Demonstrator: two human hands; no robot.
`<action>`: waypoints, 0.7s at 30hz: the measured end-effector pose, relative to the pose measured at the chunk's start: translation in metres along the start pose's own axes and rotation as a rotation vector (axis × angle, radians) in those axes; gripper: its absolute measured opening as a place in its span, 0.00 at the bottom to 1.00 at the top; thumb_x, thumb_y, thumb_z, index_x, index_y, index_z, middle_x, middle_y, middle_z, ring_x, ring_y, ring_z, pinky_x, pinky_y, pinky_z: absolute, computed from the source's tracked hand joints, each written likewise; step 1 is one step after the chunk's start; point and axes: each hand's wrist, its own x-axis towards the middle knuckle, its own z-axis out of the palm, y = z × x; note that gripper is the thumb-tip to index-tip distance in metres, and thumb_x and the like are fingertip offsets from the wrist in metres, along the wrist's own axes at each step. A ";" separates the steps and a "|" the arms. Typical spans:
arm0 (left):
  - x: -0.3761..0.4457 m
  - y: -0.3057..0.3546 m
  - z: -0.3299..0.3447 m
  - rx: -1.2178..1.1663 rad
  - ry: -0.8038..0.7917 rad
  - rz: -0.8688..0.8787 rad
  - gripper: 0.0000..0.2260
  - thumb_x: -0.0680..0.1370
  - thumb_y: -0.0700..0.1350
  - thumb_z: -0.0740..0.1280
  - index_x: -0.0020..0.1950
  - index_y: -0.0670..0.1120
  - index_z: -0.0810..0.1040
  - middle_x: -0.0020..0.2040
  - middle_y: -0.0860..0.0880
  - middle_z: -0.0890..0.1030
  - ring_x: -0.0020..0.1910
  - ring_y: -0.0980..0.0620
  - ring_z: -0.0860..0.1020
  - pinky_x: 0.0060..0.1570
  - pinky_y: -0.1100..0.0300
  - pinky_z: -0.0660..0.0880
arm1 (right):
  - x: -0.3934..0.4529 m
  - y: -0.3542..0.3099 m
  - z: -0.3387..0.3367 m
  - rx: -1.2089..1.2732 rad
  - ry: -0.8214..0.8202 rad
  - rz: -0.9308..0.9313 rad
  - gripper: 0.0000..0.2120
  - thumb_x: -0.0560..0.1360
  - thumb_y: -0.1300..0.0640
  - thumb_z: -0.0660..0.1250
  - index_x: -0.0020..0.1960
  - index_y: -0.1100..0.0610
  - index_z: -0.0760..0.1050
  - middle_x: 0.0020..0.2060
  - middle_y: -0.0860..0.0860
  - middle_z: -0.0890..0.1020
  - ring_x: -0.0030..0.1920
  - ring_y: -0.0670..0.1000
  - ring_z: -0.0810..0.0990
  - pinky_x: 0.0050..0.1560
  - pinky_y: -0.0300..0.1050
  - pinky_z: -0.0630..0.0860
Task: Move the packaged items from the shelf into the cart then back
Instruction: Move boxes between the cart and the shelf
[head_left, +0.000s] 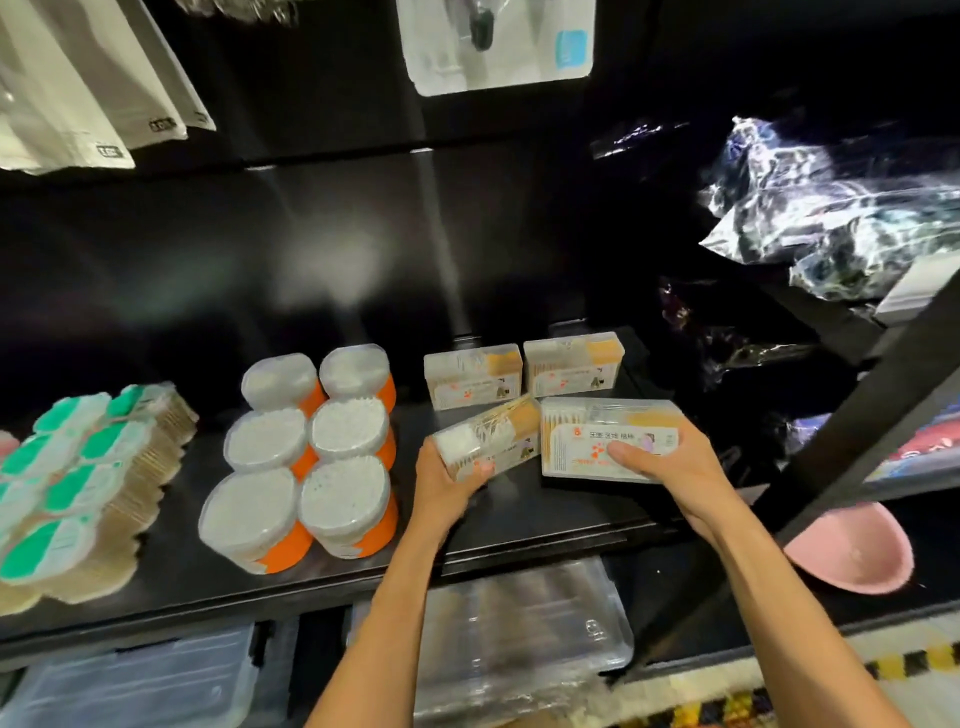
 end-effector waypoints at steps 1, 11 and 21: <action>0.002 -0.001 0.003 0.029 0.035 0.001 0.30 0.64 0.49 0.79 0.62 0.44 0.73 0.58 0.45 0.79 0.57 0.50 0.79 0.53 0.45 0.79 | 0.003 0.000 0.000 0.001 -0.005 0.002 0.29 0.63 0.61 0.79 0.61 0.56 0.74 0.52 0.52 0.84 0.53 0.50 0.83 0.53 0.48 0.80; 0.013 0.001 0.009 0.083 0.328 -0.001 0.26 0.66 0.39 0.79 0.60 0.43 0.73 0.57 0.47 0.79 0.53 0.54 0.77 0.44 0.75 0.72 | 0.026 0.006 -0.003 0.002 -0.025 0.025 0.30 0.61 0.60 0.79 0.61 0.56 0.74 0.52 0.52 0.84 0.53 0.50 0.82 0.53 0.48 0.78; 0.028 -0.003 0.010 0.045 0.331 0.039 0.26 0.68 0.39 0.77 0.64 0.43 0.73 0.59 0.47 0.79 0.57 0.55 0.77 0.55 0.70 0.72 | 0.037 0.007 -0.007 0.005 -0.034 0.025 0.29 0.61 0.59 0.78 0.61 0.55 0.74 0.52 0.52 0.84 0.53 0.51 0.83 0.54 0.49 0.79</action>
